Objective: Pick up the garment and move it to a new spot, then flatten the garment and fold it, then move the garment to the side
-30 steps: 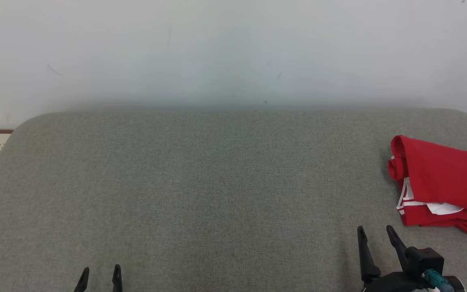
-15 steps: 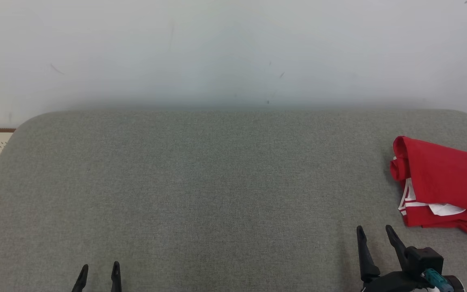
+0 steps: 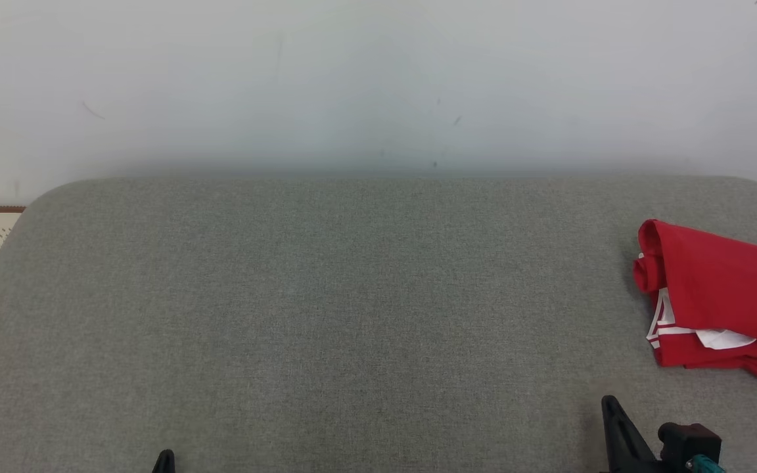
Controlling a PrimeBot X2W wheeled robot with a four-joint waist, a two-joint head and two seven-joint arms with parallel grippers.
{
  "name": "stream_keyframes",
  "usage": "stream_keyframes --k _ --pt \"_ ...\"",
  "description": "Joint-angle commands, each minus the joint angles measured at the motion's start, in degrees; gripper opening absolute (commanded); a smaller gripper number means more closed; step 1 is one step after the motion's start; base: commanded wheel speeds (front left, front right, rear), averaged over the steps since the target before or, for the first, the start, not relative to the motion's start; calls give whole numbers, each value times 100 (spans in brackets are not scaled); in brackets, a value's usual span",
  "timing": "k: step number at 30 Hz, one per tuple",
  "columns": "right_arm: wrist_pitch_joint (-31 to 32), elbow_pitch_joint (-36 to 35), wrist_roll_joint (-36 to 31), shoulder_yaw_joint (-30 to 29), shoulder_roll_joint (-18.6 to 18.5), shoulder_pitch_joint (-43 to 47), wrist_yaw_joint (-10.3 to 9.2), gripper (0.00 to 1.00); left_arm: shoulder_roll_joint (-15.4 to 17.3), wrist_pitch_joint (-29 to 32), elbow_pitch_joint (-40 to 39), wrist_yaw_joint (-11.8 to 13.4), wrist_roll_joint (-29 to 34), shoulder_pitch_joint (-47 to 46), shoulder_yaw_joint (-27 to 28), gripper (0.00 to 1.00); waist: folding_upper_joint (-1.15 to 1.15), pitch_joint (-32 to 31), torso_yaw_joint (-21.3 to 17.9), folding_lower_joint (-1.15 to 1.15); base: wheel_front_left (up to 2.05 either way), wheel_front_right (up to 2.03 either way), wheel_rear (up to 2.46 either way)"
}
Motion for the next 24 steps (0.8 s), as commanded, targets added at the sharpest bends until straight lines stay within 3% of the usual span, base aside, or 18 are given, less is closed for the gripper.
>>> stream_keyframes --k 1,24 --pt "41 -101 180 -56 -3 -121 0 0 30 39 -53 -28 -186 -102 49 0 0 1 0 0 0 0 0" --pt "642 -442 2651 -424 72 -118 0 0 47 551 -152 -244 -2658 -244 52 0 0 32 18 0 0 0 0"
